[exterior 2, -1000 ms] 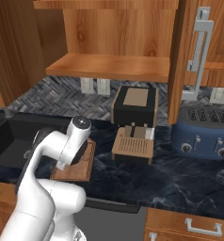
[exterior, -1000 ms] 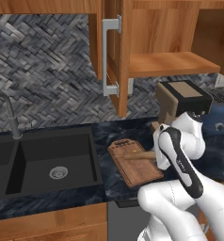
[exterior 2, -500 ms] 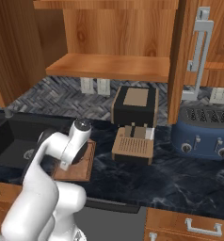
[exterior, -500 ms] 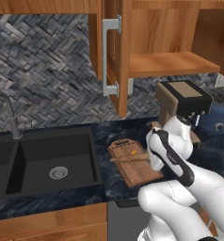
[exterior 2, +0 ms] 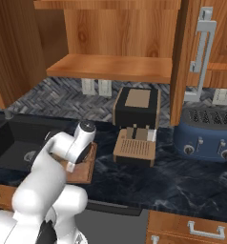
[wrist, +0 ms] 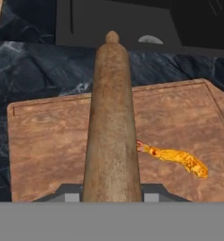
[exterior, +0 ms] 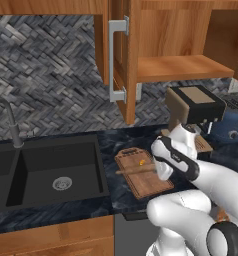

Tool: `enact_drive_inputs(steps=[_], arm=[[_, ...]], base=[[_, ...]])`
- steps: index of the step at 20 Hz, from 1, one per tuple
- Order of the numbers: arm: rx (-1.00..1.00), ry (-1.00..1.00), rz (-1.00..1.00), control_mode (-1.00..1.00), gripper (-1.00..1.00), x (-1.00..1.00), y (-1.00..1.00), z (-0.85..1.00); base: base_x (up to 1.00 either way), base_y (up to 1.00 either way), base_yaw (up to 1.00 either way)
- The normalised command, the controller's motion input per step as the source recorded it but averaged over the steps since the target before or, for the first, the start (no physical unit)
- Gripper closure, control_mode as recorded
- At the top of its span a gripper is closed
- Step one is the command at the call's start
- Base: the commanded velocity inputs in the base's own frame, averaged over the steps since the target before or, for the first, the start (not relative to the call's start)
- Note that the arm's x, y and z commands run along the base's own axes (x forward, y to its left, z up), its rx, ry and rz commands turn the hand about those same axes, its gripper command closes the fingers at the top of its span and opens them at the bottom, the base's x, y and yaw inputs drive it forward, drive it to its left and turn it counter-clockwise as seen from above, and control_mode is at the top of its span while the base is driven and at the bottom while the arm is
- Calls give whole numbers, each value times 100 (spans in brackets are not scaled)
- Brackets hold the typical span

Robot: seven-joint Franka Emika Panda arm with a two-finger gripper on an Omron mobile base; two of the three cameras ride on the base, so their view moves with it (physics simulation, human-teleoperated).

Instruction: Open the cabinet, retrieve the rolling pin, and place it next to the meat on the cutting board to prepare for tenderizing.

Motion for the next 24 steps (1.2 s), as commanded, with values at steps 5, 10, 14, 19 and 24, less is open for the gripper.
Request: enact_drive_inputs(steps=[5,10,14,19,24], arm=[[-2,0,4,-100,100,12,1,-42],[-1,1,1,-100,100,13,6,-28],[0,2,0,-100,100,7,12,-8],[0,1,0,-100,-100,1,9,-15],[3,-2,0,-100,-100,-2,0,-1]], base=[[0,0,0],[0,0,0],[0,0,0],[0,0,0],[0,0,0]])
